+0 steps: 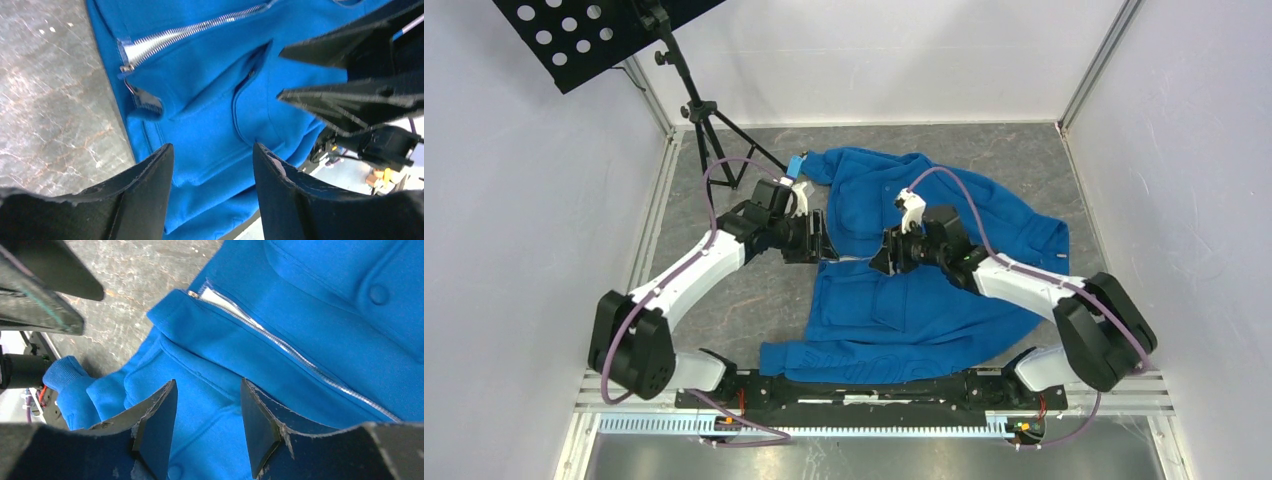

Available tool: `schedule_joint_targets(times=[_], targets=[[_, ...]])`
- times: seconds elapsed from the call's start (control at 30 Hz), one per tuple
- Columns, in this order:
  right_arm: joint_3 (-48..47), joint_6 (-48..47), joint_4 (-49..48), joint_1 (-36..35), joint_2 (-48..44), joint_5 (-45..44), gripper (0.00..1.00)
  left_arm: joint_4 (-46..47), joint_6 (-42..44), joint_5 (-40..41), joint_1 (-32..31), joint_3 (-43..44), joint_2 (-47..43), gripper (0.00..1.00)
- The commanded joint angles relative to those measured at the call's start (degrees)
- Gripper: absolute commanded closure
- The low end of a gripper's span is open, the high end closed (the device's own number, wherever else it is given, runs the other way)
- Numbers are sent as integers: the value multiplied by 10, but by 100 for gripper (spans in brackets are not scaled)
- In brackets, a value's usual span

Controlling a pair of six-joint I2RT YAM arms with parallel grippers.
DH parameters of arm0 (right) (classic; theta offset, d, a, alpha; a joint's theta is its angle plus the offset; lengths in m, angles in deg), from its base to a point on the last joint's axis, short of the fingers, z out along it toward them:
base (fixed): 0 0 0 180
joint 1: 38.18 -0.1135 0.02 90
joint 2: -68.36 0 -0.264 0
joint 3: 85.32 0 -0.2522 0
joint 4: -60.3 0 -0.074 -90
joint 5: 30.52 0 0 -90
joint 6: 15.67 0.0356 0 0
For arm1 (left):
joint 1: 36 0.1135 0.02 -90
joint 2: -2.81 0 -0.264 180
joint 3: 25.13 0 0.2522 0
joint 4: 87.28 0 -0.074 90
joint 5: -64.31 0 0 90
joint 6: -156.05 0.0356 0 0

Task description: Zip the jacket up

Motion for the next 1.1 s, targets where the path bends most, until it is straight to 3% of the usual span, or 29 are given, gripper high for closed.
schedule_joint_targets(times=[0.0,0.23,0.43,0.57,0.7,0.83,0.97,1.07], targets=[[-9,50,-130,-24,48,9,45,36,-19,31,7,63,60,34],[-6,56,-160,-49,128,22,47,18,18,59,10,115,182,27],[47,70,-213,-57,139,13,51,50,9,38,13,80,237,40],[77,104,-271,-59,163,20,61,130,-50,-17,20,10,225,50],[94,116,-291,-61,176,24,64,153,-83,-6,24,-32,192,57],[97,108,-287,-61,172,20,63,277,-169,-53,43,-116,157,58],[70,80,-244,-62,167,14,62,357,-189,-81,47,-159,169,59],[44,50,-207,-63,166,15,62,459,-208,-99,47,-198,167,67]])
